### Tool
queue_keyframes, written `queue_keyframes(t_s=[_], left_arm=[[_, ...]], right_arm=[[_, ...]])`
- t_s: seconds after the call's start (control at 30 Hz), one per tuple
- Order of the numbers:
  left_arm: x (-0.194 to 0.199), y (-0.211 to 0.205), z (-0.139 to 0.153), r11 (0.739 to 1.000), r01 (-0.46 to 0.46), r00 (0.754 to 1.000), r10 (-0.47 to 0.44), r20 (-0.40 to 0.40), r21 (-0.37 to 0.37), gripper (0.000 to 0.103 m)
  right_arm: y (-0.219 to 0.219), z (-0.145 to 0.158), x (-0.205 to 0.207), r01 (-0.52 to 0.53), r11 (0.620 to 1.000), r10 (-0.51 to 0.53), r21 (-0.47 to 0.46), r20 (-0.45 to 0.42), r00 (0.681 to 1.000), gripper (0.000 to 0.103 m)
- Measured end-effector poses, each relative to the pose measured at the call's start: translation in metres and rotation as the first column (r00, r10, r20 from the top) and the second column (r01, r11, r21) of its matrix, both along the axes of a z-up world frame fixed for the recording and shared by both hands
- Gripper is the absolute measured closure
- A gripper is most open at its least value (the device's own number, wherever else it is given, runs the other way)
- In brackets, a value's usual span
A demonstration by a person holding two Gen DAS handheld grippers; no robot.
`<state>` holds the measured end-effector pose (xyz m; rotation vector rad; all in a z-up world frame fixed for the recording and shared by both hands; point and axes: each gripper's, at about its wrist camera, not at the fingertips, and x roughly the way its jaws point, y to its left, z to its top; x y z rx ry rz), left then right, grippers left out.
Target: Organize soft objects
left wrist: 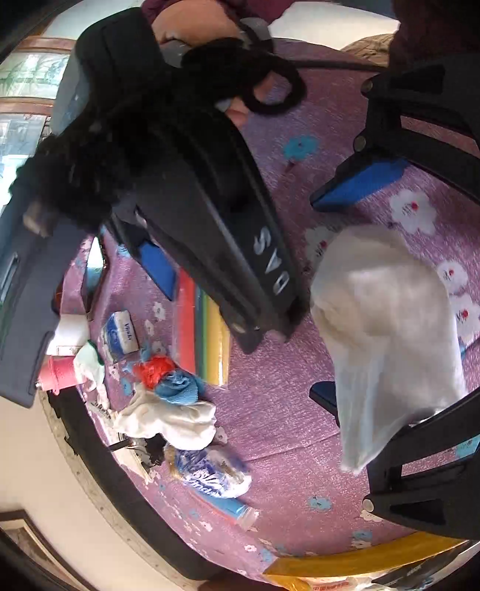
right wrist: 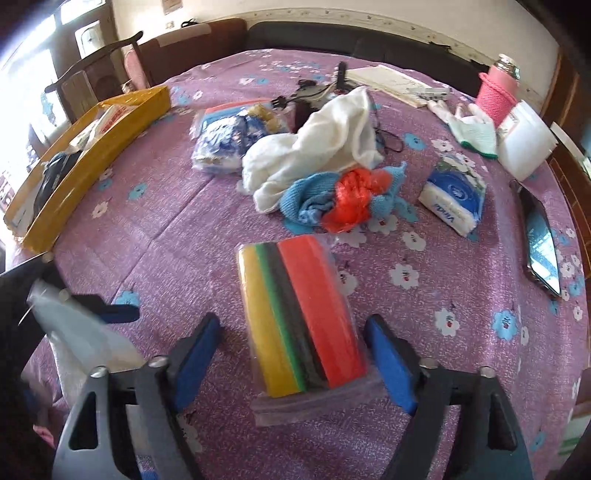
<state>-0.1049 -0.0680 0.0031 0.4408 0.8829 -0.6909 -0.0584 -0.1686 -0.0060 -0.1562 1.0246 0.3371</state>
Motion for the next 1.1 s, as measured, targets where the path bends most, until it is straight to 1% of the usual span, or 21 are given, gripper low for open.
queue_keyframes(t_s=[0.03, 0.07, 0.1, 0.13, 0.17, 0.2, 0.3, 0.43, 0.53, 0.57, 0.63, 0.67, 0.7, 0.73, 0.77, 0.8, 0.83, 0.9, 0.93, 1.03, 1.1], left_arm=[[0.002, 0.002, 0.0, 1.0, -0.011, 1.0, 0.01, -0.018, -0.019, 0.043], [0.005, 0.005, 0.0, 0.998, -0.03, 0.998, 0.027, -0.049, -0.046, 0.052], [0.009, 0.012, 0.004, 0.995, -0.062, 0.996, 0.057, -0.062, -0.08, 0.066], [0.013, 0.019, 0.006, 0.991, -0.084, 0.994, 0.075, -0.084, -0.106, 0.077], [0.015, 0.025, 0.009, 0.985, -0.103, 0.991, 0.09, -0.099, -0.136, 0.081], [0.016, 0.035, 0.013, 0.977, -0.127, 0.988, 0.11, -0.109, -0.171, 0.084], [0.009, 0.057, 0.026, 0.961, -0.17, 0.984, 0.153, -0.093, -0.217, 0.086], [-0.002, 0.1, 0.052, 0.934, -0.23, 0.973, 0.224, -0.052, -0.273, 0.086], [-0.005, 0.144, 0.069, 0.902, -0.298, 0.952, 0.304, -0.032, -0.312, 0.086], [-0.005, 0.161, 0.075, 0.887, -0.328, 0.941, 0.338, -0.029, -0.326, 0.086], [0.001, 0.19, 0.081, 0.86, -0.383, 0.919, 0.39, -0.051, -0.338, 0.086], [0.001, 0.199, 0.082, 0.852, -0.403, 0.912, 0.405, -0.066, -0.335, 0.086], [-0.001, 0.204, 0.082, 0.849, -0.413, 0.908, 0.412, -0.075, -0.33, 0.082], [-0.001, 0.204, 0.08, 0.85, -0.411, 0.909, 0.407, -0.084, -0.328, 0.063], [-0.003, 0.2, 0.077, 0.855, -0.402, 0.914, 0.394, -0.092, -0.328, 0.048], [-0.005, 0.19, 0.073, 0.867, -0.379, 0.924, 0.37, -0.093, -0.323, 0.021], [-0.007, 0.179, 0.07, 0.879, -0.354, 0.934, 0.348, -0.079, -0.319, 0.011], [-0.008, 0.151, 0.061, 0.911, -0.285, 0.958, 0.281, -0.057, -0.299, 0.011], [-0.01, 0.143, 0.058, 0.922, -0.258, 0.966, 0.25, -0.064, -0.288, 0.011], [0.002, 0.101, 0.041, 0.953, -0.185, 0.982, 0.167, -0.093, -0.241, 0.011], [0.008, 0.07, 0.026, 0.975, -0.149, 0.987, 0.137, -0.08, -0.167, 0.011]], right_arm=[[-0.002, 0.002, 0.0, 0.009, 1.0, -0.009, 0.006, 0.002, 1.0, 0.044], [-0.003, 0.003, 0.0, 0.015, 1.0, -0.015, 0.015, 0.002, 1.0, 0.052], [-0.005, 0.005, -0.001, 0.02, 0.999, -0.02, 0.031, -0.006, 1.0, 0.054], [-0.006, 0.006, -0.002, 0.024, 0.999, -0.023, 0.041, -0.009, 1.0, 0.054], [-0.006, 0.007, -0.004, 0.024, 0.999, -0.024, 0.037, -0.007, 1.0, 0.055], [-0.005, 0.009, -0.007, 0.023, 0.999, -0.023, 0.028, -0.001, 1.0, 0.056], [-0.004, 0.017, -0.015, 0.018, 0.999, -0.018, 0.035, 0.015, 1.0, 0.056], [0.002, 0.035, -0.024, -0.006, 0.998, 0.004, 0.054, 0.048, 0.999, 0.056], [0.017, 0.048, -0.029, -0.038, 0.997, 0.034, 0.068, 0.066, 0.997, 0.056], [0.023, 0.052, -0.03, -0.051, 0.996, 0.046, 0.073, 0.072, 0.996, 0.056], [0.037, 0.059, -0.032, -0.079, 0.994, 0.072, 0.082, 0.086, 0.994, 0.056], [0.043, 0.062, -0.032, -0.094, 0.992, 0.086, 0.084, 0.093, 0.992, 0.056], [0.051, 0.064, -0.031, -0.105, 0.991, 0.096, 0.087, 0.102, 0.99, 0.056], [0.055, 0.066, -0.031, -0.108, 0.99, 0.099, 0.091, 0.106, 0.989, 0.056], [0.059, 0.066, -0.028, -0.109, 0.989, 0.099, 0.1, 0.105, 0.99, 0.056], [0.061, 0.066, -0.027, -0.106, 0.988, 0.095, 0.109, 0.102, 0.99, 0.056], [0.062, 0.065, -0.026, -0.101, 0.988, 0.089, 0.115, 0.1, 0.991, 0.056], [0.058, 0.062, -0.024, -0.073, 0.988, 0.062, 0.137, 0.082, 0.995, 0.056], [0.053, 0.06, -0.024, -0.062, 0.987, 0.051, 0.146, 0.077, 0.996, 0.056], [0.032, 0.058, -0.03, -0.012, 0.988, 0.001, 0.154, 0.071, 0.997, 0.056], [0.013, 0.059, -0.036, 0.023, 0.986, -0.035, 0.165, 0.07, 0.997, 0.056]])
